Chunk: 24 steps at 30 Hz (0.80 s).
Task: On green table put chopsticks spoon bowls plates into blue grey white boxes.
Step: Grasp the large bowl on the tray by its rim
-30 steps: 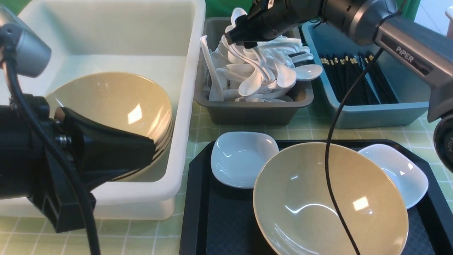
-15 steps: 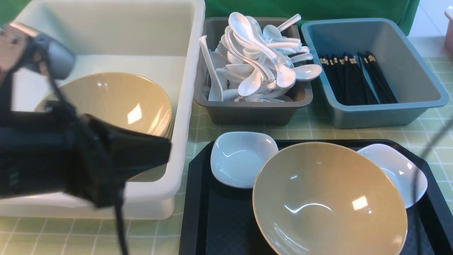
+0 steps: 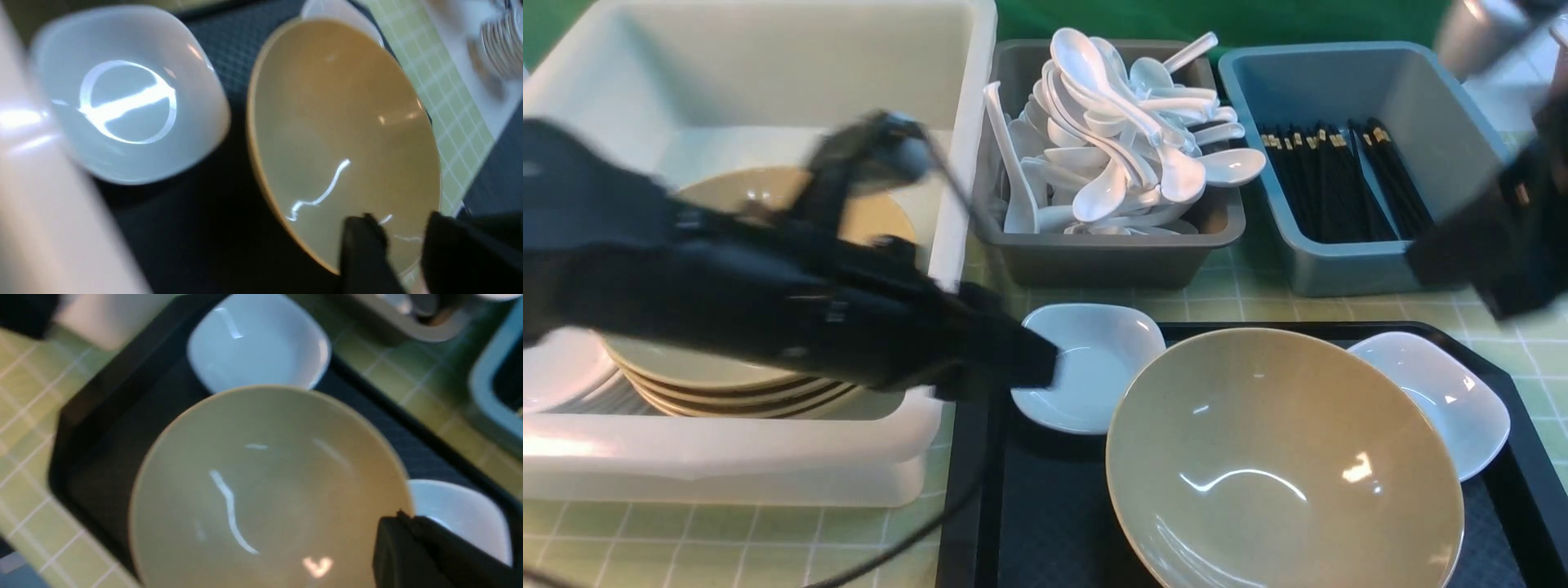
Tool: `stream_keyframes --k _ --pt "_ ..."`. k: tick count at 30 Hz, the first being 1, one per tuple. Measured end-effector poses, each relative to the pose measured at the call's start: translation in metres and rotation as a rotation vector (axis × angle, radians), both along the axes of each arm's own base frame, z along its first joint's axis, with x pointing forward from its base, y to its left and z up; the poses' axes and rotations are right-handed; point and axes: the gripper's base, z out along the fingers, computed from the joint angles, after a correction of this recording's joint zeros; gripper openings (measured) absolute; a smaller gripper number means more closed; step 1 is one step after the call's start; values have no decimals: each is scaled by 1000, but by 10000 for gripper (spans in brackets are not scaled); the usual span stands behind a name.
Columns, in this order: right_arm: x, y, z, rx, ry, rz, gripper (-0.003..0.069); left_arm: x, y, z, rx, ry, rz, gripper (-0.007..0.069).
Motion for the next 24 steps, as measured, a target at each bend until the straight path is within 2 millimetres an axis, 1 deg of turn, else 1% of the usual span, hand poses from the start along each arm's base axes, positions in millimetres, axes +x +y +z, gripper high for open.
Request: stream_keyframes --k 1,3,5,7,9,10,11,12,13,15,16,17,19,21,23,24 --pt "-9 -2 -5 11 -16 16 22 6 -9 -6 13 24 1 337" --pt "-23 -5 -10 26 -38 44 22 16 -22 -15 39 76 6 419" --pt "-36 -8 -14 34 -62 70 22 30 -33 -27 72 128 17 491" --pt "-45 -11 -15 38 -75 79 22 43 -41 -37 88 166 18 531" --pt "-56 -14 -16 43 -97 82 22 56 -50 -47 110 195 1 550" --pt "-58 -15 -17 44 -101 83 22 60 -52 -52 120 207 -5 559" --pt "-59 -15 -17 44 -103 83 22 63 -54 -55 124 211 -6 559" --pt "-64 -17 -16 49 -116 82 22 71 -58 -64 138 231 -12 559" --pt "-67 -18 -16 52 -124 84 22 76 -61 -70 144 240 -16 558" --pt "-71 -19 -16 54 -133 85 22 82 -64 -79 155 256 -24 554" --pt "-73 -20 -16 54 -137 88 24 87 -67 -86 162 265 -34 535" --pt "-73 -20 -16 54 -137 88 24 87 -67 -87 163 265 -39 532" --pt "-74 -21 -19 51 -135 90 25 90 -70 -94 172 266 -69 454" --pt "-74 -21 -23 48 -123 89 26 91 -71 -95 170 264 -86 341" --pt "-74 -21 -28 43 -110 88 25 90 -71 -95 169 262 -104 196" --pt "-74 -21 -30 42 -104 88 25 89 -71 -95 167 264 -116 110"
